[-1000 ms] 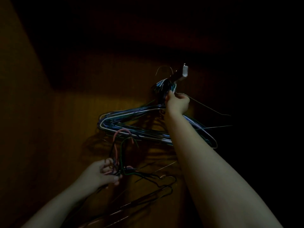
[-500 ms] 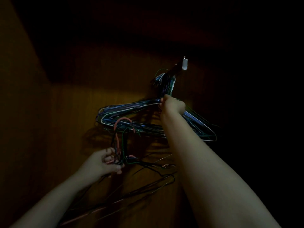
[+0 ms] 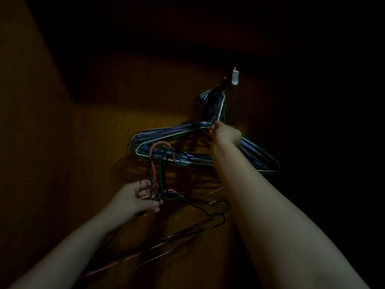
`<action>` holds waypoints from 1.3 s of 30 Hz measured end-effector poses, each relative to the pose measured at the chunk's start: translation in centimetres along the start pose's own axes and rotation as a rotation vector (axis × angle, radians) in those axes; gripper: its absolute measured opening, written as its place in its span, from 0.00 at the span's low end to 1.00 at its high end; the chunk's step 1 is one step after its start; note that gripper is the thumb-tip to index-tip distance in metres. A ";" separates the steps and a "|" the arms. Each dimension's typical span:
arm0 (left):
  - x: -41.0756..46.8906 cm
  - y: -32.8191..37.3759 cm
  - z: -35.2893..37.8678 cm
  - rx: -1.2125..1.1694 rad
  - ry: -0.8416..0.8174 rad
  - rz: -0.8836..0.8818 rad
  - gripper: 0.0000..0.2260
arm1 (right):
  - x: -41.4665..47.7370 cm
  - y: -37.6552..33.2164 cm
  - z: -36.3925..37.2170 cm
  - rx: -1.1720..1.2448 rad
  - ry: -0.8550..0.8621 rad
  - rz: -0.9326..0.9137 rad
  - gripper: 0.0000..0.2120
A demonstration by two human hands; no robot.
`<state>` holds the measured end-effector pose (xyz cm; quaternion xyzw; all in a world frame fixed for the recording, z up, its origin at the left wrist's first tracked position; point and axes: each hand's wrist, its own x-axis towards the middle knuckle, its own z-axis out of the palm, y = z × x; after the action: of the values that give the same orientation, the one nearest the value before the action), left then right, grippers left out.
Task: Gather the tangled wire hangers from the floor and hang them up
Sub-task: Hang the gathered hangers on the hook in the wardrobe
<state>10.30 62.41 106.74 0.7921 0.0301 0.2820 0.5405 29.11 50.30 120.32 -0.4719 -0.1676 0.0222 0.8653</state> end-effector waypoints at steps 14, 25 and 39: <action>-1.1 1.6 2.4 0.000 0.008 0.007 0.13 | -8.4 2.2 -4.9 -0.108 0.143 -0.319 0.11; -3.8 1.1 6.9 -0.008 -0.007 0.016 0.15 | -19.6 12.3 -10.7 -0.409 -0.159 -0.209 0.10; -5.4 -0.8 7.3 0.057 0.011 -0.025 0.12 | -19.1 12.1 -13.3 -0.687 -0.109 -0.299 0.06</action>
<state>9.49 54.77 101.95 0.8053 0.0511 0.2785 0.5209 16.71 42.50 98.64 -0.7031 -0.2784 -0.1369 0.6398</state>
